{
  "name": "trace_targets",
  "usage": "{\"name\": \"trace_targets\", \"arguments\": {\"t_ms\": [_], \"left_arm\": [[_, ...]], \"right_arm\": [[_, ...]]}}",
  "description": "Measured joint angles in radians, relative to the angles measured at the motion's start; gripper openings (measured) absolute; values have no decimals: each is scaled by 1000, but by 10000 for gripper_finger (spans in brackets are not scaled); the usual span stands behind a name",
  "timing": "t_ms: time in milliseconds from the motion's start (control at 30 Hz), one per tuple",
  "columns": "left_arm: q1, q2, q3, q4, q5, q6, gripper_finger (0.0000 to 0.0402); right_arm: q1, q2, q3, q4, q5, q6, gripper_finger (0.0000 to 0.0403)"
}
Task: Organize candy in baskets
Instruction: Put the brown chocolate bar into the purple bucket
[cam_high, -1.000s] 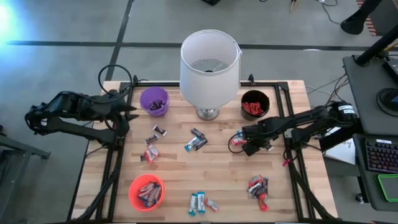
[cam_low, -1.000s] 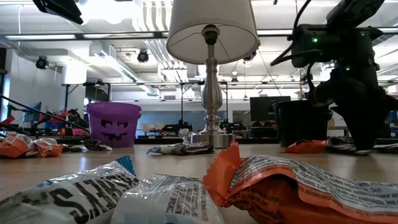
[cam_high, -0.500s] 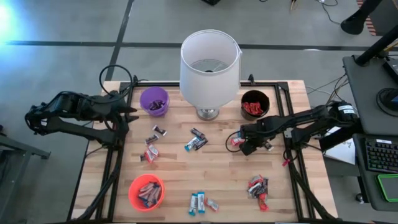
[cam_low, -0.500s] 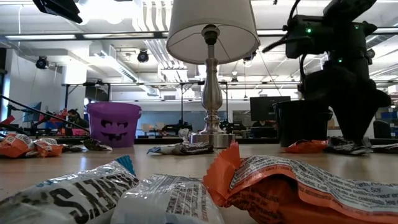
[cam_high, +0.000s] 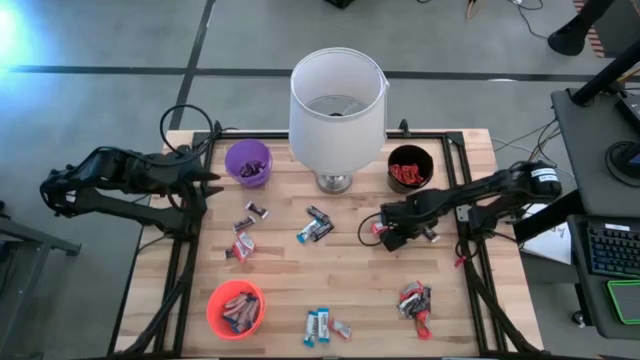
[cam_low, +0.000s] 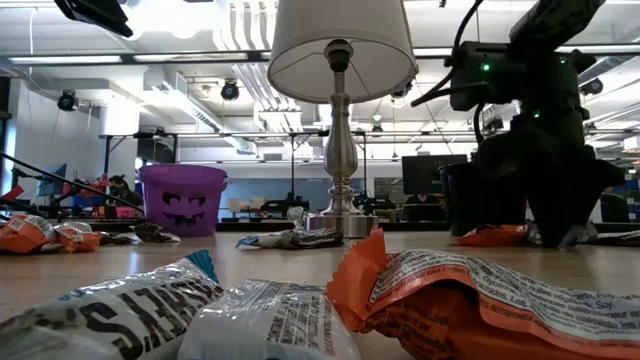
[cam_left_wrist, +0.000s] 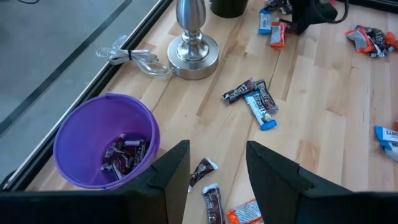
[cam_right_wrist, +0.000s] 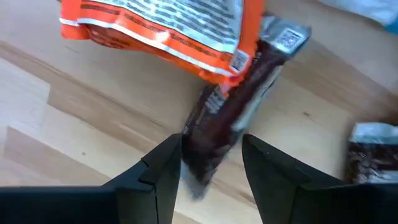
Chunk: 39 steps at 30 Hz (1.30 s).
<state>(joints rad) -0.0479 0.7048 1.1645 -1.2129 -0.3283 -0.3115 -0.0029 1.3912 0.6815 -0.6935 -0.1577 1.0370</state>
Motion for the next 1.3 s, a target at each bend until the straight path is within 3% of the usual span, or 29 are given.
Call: {"name": "trace_targets", "arguments": {"t_ms": [200, 467, 967, 1200, 1300], "left_arm": [[0, 0, 0, 0, 0, 0, 139], [0, 0, 0, 0, 0, 0, 139], [0, 0, 0, 13, 5, -72, 139], [-1, -16, 0, 188, 241, -69, 147], [-1, -25, 0, 218, 267, -69, 162]], "right_arm": [[-3, 68, 1, 7, 0, -25, 144], [-3, 48, 1, -2, -5, -5, 23], [75, -249, 33, -140, 1, 242, 13], [170, -308, 134, -130, 85, 347, 13], [215, -275, 199, -129, 143, 352, 13]]}}
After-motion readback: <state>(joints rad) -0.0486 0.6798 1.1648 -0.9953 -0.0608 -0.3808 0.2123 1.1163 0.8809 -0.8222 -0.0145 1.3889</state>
